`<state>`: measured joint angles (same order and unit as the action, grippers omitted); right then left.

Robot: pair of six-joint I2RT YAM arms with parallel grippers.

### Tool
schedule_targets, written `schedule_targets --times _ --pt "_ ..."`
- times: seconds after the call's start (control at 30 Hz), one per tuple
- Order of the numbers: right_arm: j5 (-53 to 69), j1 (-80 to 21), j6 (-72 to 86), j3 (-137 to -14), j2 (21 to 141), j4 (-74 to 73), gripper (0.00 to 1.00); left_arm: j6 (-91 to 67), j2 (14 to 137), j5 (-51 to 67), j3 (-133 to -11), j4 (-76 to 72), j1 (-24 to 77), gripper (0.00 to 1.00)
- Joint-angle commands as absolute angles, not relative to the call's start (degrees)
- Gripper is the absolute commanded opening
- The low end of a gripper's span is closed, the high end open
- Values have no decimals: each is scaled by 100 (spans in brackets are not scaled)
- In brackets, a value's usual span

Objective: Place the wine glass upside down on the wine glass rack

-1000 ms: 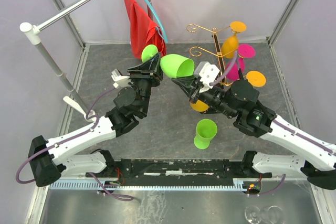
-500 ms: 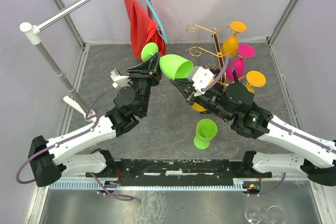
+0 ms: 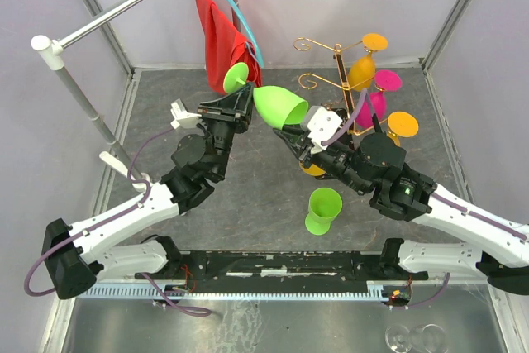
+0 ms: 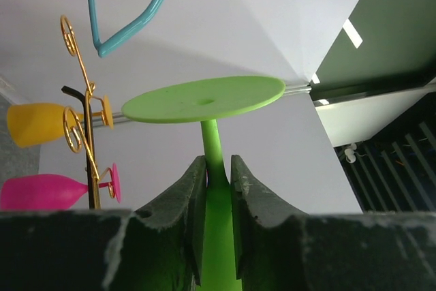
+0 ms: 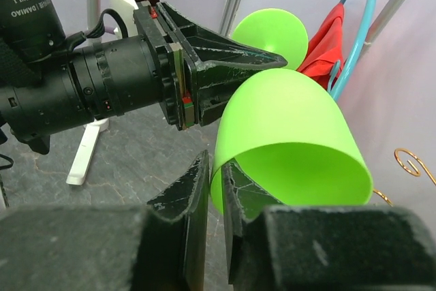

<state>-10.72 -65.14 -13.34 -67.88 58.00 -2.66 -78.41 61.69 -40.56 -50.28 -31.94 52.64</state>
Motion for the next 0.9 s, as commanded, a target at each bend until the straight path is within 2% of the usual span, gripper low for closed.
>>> schedule_targets --times 0.0,0.1,0.33,0.67,0.87 --pt "-1169 -6556 -1287 -6835 5670 -155 21 -7357 6113 -3951 -5046 -3287 5082 3" --pt "-1195 -6557 -1251 -6727 5574 -113 24 -7377 6063 -3998 -4928 -3344 5031 3" --pt "-1300 -6556 -1213 -6780 5500 -413 40 -6990 6019 -3916 -4872 -3672 4904 3" --pt "-2679 -6556 -1021 -7284 5183 -1697 58 -2917 5411 -3513 -4972 -3186 4755 3" --pt "-3218 -6557 -634 -7762 5195 -2437 75 -922 5672 -2970 -4801 -3086 4754 3"
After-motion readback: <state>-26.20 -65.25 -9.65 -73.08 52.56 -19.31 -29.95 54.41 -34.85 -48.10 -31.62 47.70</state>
